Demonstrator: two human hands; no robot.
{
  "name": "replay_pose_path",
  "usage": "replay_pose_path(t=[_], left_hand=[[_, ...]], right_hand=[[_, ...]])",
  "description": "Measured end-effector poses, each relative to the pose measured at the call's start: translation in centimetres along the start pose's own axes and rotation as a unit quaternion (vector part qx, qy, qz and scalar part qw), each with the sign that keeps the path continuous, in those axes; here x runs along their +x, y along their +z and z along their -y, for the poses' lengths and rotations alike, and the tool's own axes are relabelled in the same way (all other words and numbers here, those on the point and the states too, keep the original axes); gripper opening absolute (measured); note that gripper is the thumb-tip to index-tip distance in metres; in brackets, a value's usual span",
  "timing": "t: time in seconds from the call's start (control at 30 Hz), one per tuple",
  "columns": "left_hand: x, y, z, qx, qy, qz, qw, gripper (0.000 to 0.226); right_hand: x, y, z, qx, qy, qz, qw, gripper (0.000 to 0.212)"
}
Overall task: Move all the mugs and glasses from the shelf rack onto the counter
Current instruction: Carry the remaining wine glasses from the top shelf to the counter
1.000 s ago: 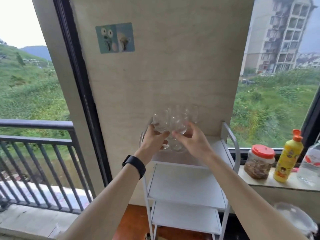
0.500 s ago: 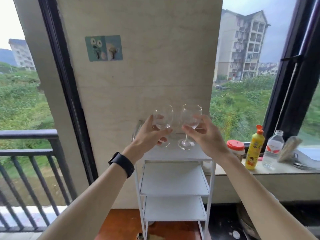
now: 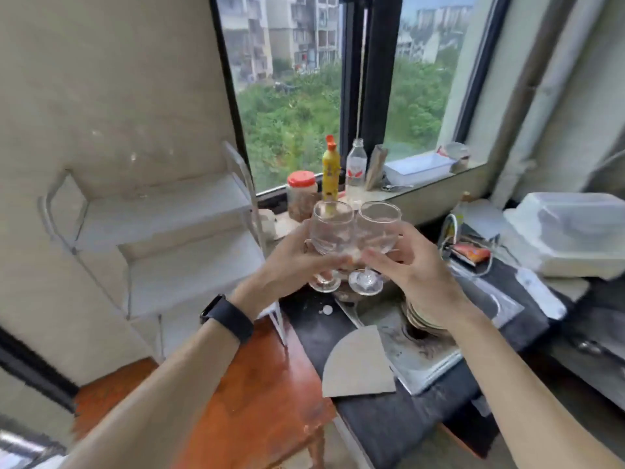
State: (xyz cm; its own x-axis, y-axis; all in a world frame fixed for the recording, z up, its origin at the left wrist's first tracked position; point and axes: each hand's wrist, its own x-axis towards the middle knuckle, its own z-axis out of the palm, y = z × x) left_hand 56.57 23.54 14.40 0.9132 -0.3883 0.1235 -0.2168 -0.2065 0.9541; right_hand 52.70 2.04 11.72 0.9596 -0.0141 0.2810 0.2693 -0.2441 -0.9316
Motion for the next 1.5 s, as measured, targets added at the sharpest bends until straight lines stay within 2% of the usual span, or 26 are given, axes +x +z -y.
replay_pose_path(t=[0.07, 0.27, 0.37, 0.57, 0.83, 1.07, 1.2, 1.4, 1.5], left_hand=[[0.7, 4.9, 0.3, -0.003, -0.004, 0.039, 0.999, 0.054], [2.6, 22.5, -1.0, -0.009, -0.005, 0.218, 0.976, 0.048], [3.3, 33.1, -3.1, 0.003, 0.006, 0.285, 0.959, 0.052], [3.0, 54.6, -7.3, -0.036, 0.005, 0.387, 0.921, 0.042], [1.0, 75.9, -12.1, -0.058, 0.024, 0.475, 0.877, 0.037], [2.0, 88.3, -13.4, -0.057, 0.03, 0.505, 0.861, 0.041], [4.4, 95.1, -13.0, -0.069, 0.02, 0.529, 0.846, 0.042], [10.7, 105.1, -12.4, -0.046, 0.015, 0.538, 0.842, 0.047], [13.3, 110.0, -11.7, -0.022, 0.011, 0.541, 0.841, 0.05]], right_hand=[[-3.1, -4.0, -1.6, -0.021, 0.031, -0.039, 0.999, 0.065], [-13.4, -18.1, -5.5, -0.051, 0.102, -0.156, 0.981, 0.058], [-19.6, -26.6, -6.7, -0.065, 0.126, -0.227, 0.964, 0.056], [-32.6, -42.8, -8.0, -0.077, 0.168, -0.368, 0.911, 0.057], [-45.6, -55.9, -8.8, -0.092, 0.214, -0.499, 0.835, 0.047], [-50.3, -63.4, -11.9, -0.114, 0.259, -0.56, 0.778, 0.054], [-51.0, -69.1, -15.3, -0.081, 0.289, -0.566, 0.768, 0.047], [-50.0, -78.8, -19.6, -0.057, 0.317, -0.571, 0.755, 0.062], [-49.6, -83.8, -21.4, -0.045, 0.329, -0.572, 0.75, 0.054]])
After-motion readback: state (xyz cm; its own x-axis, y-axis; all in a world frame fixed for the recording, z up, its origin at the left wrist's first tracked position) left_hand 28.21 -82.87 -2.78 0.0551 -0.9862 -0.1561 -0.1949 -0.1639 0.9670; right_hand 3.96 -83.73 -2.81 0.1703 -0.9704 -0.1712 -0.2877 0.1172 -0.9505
